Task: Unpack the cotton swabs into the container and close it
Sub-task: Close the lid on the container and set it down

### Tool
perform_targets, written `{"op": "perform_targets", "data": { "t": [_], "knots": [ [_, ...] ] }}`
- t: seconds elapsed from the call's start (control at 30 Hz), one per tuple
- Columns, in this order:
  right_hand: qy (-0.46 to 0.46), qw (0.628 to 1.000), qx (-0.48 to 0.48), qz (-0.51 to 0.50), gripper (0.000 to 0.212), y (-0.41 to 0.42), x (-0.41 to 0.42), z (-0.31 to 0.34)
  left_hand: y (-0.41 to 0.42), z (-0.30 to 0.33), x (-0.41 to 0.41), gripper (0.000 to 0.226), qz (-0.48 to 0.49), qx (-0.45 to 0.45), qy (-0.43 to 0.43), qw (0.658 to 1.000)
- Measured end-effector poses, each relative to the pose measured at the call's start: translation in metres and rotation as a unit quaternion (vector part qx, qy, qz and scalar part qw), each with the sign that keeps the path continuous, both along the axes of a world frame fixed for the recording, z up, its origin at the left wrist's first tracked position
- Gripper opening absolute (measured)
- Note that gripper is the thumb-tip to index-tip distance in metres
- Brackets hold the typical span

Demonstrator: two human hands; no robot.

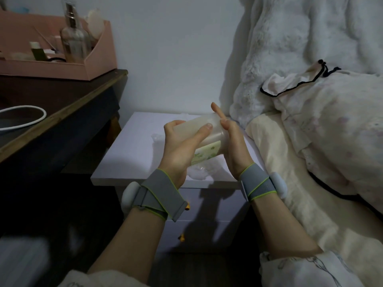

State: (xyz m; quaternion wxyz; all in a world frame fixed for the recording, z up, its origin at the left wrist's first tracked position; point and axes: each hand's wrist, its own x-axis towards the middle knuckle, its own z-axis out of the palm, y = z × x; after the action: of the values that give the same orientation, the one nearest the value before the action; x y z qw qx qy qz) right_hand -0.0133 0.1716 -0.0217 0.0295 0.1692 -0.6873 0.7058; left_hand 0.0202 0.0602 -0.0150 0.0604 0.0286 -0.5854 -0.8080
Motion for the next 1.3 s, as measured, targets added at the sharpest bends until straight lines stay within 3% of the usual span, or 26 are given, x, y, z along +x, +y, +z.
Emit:
{"op": "perform_targets", "data": {
  "t": [0.17,0.33,0.77,1.3],
  "knots": [
    [-0.008,0.998,-0.049,-0.026,0.029,-0.001,-0.003,-0.002,0.005,0.0,0.003,0.054,0.039,-0.086,0.081,0.992],
    [0.009,0.994,-0.084,-0.069,0.036,-0.003,-0.001,-0.001,0.004,0.002,0.001,0.043,-0.005,0.004,0.027,1.0],
    [0.021,0.988,-0.127,-0.085,0.033,-0.006,0.005,0.0,0.005,0.005,0.002,0.038,0.004,0.009,0.039,0.999],
    [0.055,0.993,-0.081,-0.068,0.034,-0.006,0.008,-0.002,-0.001,0.005,0.003,0.039,-0.008,-0.008,0.034,0.999]
  ]
}}
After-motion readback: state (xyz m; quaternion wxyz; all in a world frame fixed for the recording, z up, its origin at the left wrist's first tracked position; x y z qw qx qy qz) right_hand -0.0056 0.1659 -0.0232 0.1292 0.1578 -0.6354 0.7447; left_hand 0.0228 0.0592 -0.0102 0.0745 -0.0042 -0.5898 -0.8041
